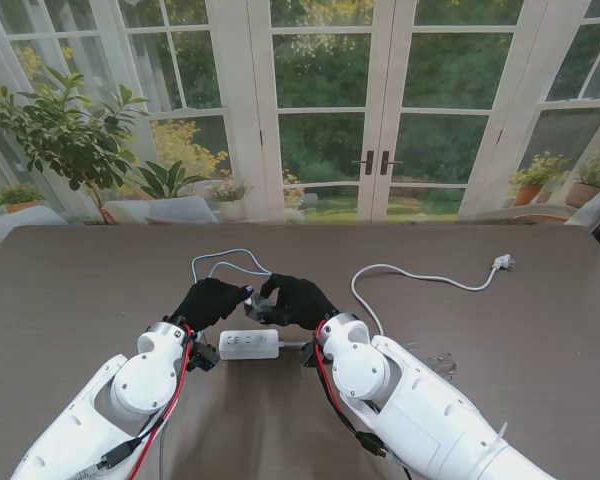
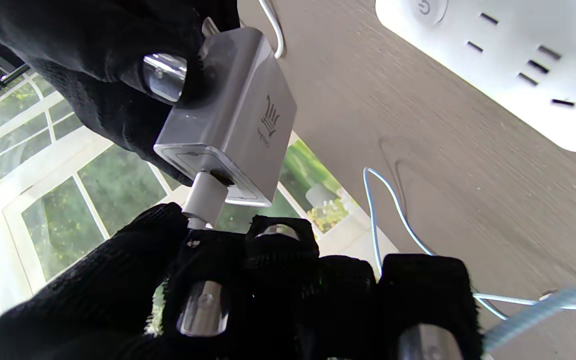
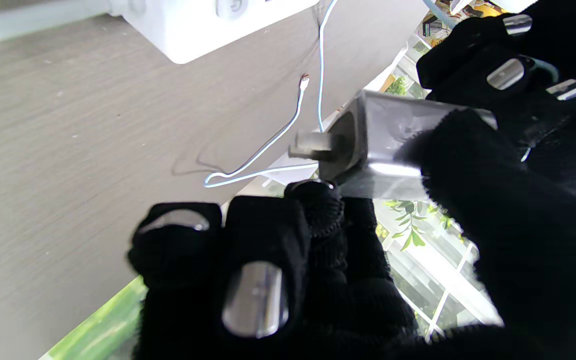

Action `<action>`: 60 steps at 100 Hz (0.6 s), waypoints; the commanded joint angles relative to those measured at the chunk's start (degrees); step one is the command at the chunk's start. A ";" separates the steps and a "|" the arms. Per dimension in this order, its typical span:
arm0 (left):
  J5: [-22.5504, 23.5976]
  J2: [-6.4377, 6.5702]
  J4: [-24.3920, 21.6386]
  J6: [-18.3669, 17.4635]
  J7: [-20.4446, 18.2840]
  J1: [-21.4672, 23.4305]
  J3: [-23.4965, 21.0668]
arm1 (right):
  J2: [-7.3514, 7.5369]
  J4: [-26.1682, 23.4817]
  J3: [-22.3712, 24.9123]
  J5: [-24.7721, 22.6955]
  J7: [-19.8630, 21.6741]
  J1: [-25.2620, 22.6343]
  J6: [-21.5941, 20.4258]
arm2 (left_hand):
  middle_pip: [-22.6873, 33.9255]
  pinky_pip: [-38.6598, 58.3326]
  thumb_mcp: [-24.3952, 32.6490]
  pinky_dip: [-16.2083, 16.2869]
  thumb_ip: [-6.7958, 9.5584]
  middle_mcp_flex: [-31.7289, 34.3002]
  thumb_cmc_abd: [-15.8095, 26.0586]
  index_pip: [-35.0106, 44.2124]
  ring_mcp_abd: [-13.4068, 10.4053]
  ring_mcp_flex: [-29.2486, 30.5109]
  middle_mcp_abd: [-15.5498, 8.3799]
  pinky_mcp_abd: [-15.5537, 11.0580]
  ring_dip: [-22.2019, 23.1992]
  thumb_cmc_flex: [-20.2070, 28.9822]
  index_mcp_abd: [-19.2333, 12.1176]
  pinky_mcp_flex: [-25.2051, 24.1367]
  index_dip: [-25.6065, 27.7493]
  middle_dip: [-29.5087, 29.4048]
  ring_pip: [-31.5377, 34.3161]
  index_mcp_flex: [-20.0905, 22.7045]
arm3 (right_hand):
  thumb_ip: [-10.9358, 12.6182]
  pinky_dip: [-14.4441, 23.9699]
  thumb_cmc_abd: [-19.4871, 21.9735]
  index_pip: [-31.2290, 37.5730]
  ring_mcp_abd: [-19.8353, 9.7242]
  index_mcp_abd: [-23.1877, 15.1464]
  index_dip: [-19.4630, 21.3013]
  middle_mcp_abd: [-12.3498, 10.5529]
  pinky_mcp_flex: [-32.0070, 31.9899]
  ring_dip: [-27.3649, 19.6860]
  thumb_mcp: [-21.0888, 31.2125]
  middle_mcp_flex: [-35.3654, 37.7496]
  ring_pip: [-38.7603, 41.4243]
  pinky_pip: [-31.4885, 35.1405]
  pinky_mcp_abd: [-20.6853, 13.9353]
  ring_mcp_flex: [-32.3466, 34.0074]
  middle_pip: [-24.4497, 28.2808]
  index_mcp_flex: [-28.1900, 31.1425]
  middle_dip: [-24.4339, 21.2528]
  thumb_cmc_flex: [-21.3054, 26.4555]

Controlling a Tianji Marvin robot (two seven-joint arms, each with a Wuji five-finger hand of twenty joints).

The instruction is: Set up the charging station

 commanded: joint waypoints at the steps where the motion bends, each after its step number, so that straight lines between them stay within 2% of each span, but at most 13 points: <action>1: -0.19 -0.50 -0.63 -0.61 -0.60 0.37 -0.22 | -0.14 -0.37 -0.03 0.12 0.94 -0.57 0.13 | 16.62 16.14 3.76 1.89 2.90 5.70 -2.04 6.34 -35.18 -3.16 5.44 -2.75 4.46 -0.07 11.56 1.97 1.05 1.33 10.66 2.80 | 3.43 0.77 8.31 28.44 0.39 -8.13 4.71 -1.85 -0.22 -29.67 5.25 0.39 -1.22 2.89 -1.20 1.19 1.16 5.27 -0.73 5.25; 6: -0.32 -0.56 -0.77 -0.91 -0.34 0.54 -0.29 | -0.12 -0.49 -0.03 0.16 1.01 -0.64 0.18 | 16.67 16.14 5.49 2.25 4.08 5.70 -2.47 6.31 -35.18 -3.16 5.92 -2.17 4.46 -0.20 11.84 1.91 1.06 1.37 10.66 2.82 | 3.51 0.60 8.41 28.40 0.81 -8.29 4.43 -1.76 -0.67 -30.07 5.04 0.15 -2.07 2.47 -0.96 1.18 0.97 5.16 -1.30 5.29; 16: -0.75 -0.68 -1.20 -1.54 0.11 0.79 -0.45 | -0.08 -0.66 -0.15 -0.02 1.02 -0.75 0.12 | 16.63 16.14 6.63 2.51 4.68 5.73 -2.62 6.16 -35.18 -3.16 6.66 -1.56 4.46 0.25 12.25 1.82 1.01 1.39 10.66 2.86 | 3.65 0.00 8.75 28.23 2.12 -8.79 3.87 -1.75 -1.90 -31.36 4.53 -0.37 -4.95 1.20 0.17 1.12 0.29 4.81 -2.84 5.05; 31: -0.87 -0.78 -1.70 -2.68 0.77 0.95 -0.73 | -0.02 -0.83 -0.45 -0.24 1.14 -0.88 0.01 | 16.60 16.14 6.61 2.72 4.60 5.73 -2.37 6.16 -35.18 -3.16 6.83 -1.15 4.46 0.23 12.30 1.82 1.01 1.43 10.66 2.86 | 3.94 -1.30 9.07 27.98 3.96 -9.52 3.28 -1.55 -4.46 -34.47 3.85 -1.41 -12.10 -1.62 1.53 1.00 -1.82 4.25 -6.44 4.25; 43: -1.59 -0.72 -2.17 -3.38 0.40 1.06 -1.05 | -0.02 -0.80 -0.71 -0.38 1.13 -1.04 -0.27 | 16.56 16.14 5.87 2.65 4.32 5.73 -2.22 6.16 -35.18 -3.16 6.75 -1.93 4.46 0.20 12.30 1.92 1.00 1.45 10.66 2.86 | 4.48 -2.77 8.85 27.26 5.18 -10.28 2.17 -1.23 -7.32 -37.22 3.19 -2.21 -18.85 -5.12 2.79 0.83 -3.73 3.74 -9.47 3.25; 60: -1.73 -0.24 -2.48 -4.31 -1.55 0.69 -1.33 | 0.06 -0.54 -1.09 -0.47 1.59 -0.98 -0.41 | 16.41 16.14 5.28 2.53 4.25 5.70 -2.19 6.02 -35.18 -3.16 6.18 -2.94 4.46 -0.11 11.65 2.02 0.99 1.47 10.66 2.78 | 5.79 -4.90 8.35 22.72 6.73 -9.40 -3.26 -0.04 -12.44 -40.06 1.77 -6.79 -29.23 -10.25 4.34 -1.86 -9.33 -0.23 -15.12 -0.35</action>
